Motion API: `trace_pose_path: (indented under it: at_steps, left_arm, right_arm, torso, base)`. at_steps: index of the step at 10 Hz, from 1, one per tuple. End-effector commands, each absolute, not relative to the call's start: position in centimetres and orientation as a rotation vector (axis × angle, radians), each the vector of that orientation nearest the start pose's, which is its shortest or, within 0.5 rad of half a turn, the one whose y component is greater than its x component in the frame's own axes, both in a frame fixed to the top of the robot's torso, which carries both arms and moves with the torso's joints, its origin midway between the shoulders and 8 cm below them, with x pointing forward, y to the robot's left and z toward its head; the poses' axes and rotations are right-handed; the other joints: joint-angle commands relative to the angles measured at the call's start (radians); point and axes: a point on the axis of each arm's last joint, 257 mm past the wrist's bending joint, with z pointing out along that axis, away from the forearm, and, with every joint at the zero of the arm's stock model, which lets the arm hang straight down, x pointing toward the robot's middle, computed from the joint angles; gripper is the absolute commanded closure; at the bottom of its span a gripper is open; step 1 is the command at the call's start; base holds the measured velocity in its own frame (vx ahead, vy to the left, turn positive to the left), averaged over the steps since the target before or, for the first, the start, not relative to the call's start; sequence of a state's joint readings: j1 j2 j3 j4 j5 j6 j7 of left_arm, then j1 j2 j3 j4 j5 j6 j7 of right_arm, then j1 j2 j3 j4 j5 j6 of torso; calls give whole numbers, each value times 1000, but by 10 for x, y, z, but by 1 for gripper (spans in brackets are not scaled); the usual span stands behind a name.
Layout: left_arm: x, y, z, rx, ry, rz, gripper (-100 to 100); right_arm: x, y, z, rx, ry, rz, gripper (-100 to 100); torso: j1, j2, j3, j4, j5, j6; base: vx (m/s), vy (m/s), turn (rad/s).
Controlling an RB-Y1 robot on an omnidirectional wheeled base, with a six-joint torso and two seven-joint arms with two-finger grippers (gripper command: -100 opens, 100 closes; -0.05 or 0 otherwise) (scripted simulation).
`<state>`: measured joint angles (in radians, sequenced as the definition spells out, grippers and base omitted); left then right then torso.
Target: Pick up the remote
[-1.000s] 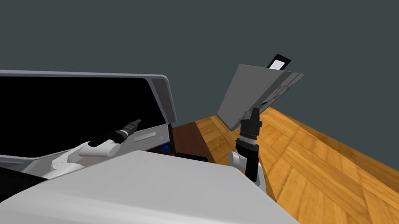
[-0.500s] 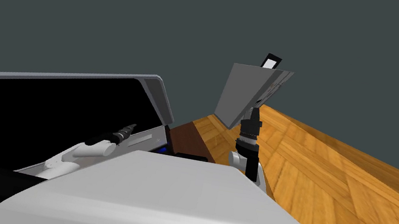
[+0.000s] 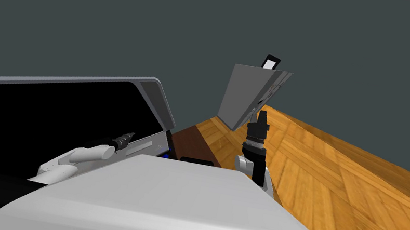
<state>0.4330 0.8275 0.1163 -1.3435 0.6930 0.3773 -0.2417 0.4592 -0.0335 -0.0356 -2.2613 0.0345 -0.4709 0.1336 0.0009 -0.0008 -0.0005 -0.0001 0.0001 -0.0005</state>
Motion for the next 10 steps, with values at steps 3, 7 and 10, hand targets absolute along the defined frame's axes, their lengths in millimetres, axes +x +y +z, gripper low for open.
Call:
trace_pose_path:
  at_steps: [3, 7, 10]
  left_arm:
    - [233, 653, -432, -1833, 1687, -129, -100]
    - [199, 663, -455, -2020, 1642, -79, -100]
    - [172, 661, -475, -2194, 1585, -56, -100]
  right_arm:
    - [355, -281, 24, 564, 693, 1132, 0]
    - [355, -282, 24, 564, 693, 1132, 0]
    - [355, -282, 24, 564, 693, 1132, 0]
  torso:
    - [0, 0, 0, 0, 0, 0]
    - [0, 0, 0, 0, 0, 0]
    - [1, 0, 0, 0, 0, -1]
  base:
    - [15, 16, -101]
    - [16, 20, -98]
    - [17, 32, -118]
